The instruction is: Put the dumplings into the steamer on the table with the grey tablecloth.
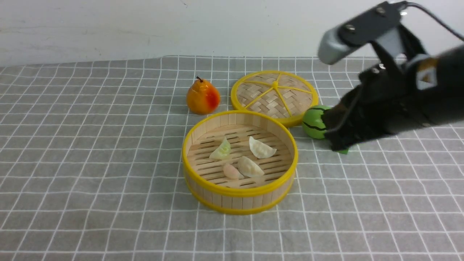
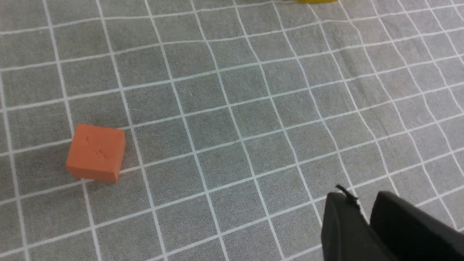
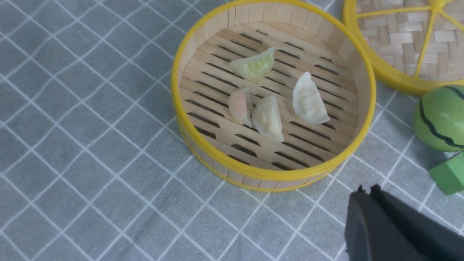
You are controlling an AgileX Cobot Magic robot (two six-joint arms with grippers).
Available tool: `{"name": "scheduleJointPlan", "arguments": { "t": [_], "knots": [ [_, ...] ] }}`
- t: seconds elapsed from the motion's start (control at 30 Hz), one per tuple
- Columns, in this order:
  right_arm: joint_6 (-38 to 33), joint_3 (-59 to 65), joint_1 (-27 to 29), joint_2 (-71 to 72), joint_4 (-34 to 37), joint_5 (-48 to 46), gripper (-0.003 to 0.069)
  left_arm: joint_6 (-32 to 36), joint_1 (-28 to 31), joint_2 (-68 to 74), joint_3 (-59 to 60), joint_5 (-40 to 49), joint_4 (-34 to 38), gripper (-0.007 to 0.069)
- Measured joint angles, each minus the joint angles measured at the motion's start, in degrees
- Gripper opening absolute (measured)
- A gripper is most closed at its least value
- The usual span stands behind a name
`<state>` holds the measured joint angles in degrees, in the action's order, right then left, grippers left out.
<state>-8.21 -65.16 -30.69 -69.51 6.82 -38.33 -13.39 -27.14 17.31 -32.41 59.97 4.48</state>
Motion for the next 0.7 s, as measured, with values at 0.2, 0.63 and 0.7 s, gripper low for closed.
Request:
{"name": "scheduleJointPlan", "arguments": {
  "t": [0.2, 0.63, 0.7],
  "knots": [
    [0.0, 7.6, 0.0, 12.2, 3.6, 1.6, -0.0018, 0.0, 0.0, 0.0, 0.0, 0.1, 0.0, 0.0125],
    [1.6, 14.0, 0.0, 29.3, 5.0, -6.2, -0.002, 0.0, 0.0, 0.0, 0.0, 0.2, 0.0, 0.0143],
    [3.9, 14.2, 0.0, 31.5, 3.5, -7.1, -0.0022, 0.0, 0.0, 0.0, 0.0, 0.2, 0.0, 0.0144]
  ]
}}
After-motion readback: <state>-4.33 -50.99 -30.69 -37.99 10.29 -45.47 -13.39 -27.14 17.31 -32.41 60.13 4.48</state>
